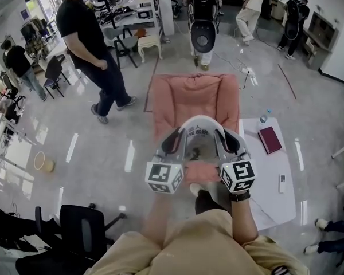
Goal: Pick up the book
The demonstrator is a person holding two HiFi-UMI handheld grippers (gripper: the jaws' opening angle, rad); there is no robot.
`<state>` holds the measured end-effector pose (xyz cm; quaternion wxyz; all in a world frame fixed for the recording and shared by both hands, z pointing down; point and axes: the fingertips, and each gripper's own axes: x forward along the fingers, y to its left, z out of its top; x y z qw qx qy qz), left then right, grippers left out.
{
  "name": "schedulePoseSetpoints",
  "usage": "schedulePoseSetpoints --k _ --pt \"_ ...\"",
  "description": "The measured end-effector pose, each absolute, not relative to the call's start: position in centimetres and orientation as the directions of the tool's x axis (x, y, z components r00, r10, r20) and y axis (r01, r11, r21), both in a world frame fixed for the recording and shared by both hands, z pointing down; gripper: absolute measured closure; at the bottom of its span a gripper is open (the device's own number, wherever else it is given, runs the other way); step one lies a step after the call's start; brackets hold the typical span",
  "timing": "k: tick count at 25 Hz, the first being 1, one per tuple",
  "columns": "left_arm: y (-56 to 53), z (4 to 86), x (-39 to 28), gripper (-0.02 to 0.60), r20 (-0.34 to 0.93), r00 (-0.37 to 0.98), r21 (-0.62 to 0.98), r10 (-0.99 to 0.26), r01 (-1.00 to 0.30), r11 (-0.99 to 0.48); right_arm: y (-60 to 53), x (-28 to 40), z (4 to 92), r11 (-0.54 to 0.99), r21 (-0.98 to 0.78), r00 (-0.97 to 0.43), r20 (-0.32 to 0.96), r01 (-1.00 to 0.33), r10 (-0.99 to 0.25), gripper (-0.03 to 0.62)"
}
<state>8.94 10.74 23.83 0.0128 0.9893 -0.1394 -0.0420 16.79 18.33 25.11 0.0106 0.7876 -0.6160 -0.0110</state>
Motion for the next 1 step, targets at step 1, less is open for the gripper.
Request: schedulePoseSetpoints --k 1 --pt "10.63 24.03 8.43 0.537 -0.074 0.959 0.043 -0.274 -0.271 -0.961 18.22 16.28 25.29 -0.245 0.028 0.245 0.004 -0.969 -0.969 0.539"
